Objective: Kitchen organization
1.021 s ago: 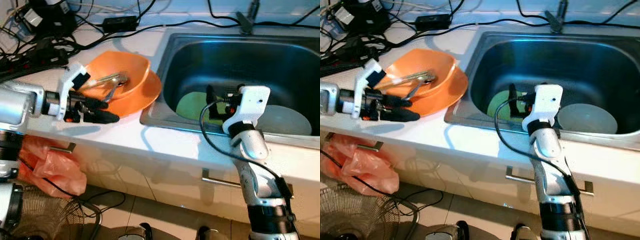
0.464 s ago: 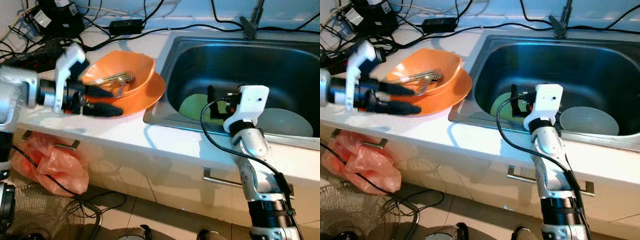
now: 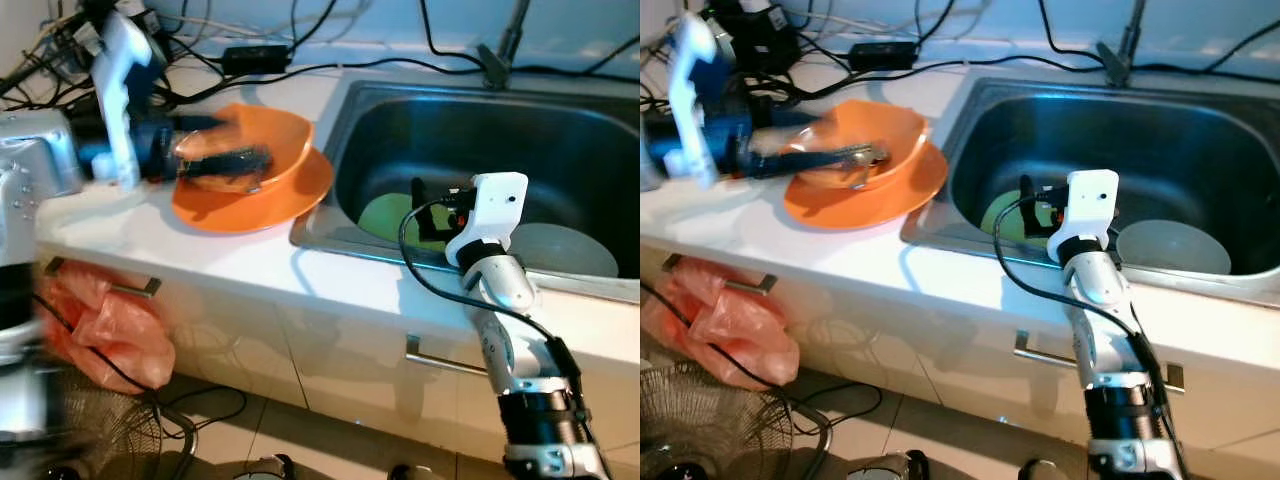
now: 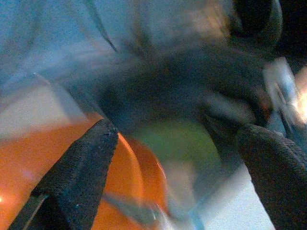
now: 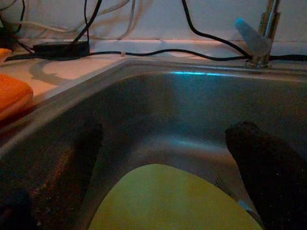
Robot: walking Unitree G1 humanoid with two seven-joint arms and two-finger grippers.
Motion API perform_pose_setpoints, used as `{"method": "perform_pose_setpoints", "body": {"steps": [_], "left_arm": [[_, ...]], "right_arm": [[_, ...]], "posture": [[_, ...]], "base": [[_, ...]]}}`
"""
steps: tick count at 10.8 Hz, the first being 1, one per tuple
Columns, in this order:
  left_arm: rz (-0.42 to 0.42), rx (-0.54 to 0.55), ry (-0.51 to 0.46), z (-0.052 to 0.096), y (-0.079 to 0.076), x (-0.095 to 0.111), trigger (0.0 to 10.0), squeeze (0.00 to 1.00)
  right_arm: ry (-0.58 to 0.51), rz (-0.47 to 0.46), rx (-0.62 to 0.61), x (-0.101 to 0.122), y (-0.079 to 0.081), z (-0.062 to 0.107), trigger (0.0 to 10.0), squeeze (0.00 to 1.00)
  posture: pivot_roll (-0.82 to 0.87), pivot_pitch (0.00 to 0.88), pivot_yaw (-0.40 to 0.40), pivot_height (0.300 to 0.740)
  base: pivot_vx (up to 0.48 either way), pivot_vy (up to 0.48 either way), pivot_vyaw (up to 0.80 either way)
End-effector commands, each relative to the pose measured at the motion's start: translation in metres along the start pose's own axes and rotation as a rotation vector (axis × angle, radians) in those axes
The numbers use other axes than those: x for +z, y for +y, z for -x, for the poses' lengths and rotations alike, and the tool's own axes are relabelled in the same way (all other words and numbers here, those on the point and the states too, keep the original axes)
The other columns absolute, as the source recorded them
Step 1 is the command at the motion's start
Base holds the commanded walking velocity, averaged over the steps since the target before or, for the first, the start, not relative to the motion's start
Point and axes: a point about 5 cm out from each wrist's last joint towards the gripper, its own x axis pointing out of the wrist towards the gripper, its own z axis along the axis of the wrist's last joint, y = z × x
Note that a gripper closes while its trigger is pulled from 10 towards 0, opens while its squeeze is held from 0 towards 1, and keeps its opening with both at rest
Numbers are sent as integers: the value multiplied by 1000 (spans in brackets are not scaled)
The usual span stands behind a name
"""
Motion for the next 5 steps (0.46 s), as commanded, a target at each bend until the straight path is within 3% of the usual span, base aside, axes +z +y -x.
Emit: {"method": "perform_pose_setpoints", "body": {"steps": [1,2,3,4,5], "left_arm": [[23,172,-122,2,10,3,10000,0],[71,328,-205,-3,16,-10,10000,0],[1,549,-313,-4,19,-23,10000,0],[-125,639,-366,-4,12,-26,10000,0],[-124,669,-373,-7,9,-31,10000,0]], "right_arm": [[26,1,6,-6,1,-2,10000,0],[18,3,7,-3,2,-5,10000,0],[7,-2,-6,-1,0,-8,10000,0],[17,13,-29,-2,-4,-8,10000,0],[19,20,-26,-3,-5,-8,10000,0]], "posture": [[123,65,85,740],[119,63,81,740],[111,45,70,740],[97,33,65,740],[85,27,63,740]], "base": [[0,0,0],[0,0,0],[0,0,0],[0,0,0],[0,0,0]]}}
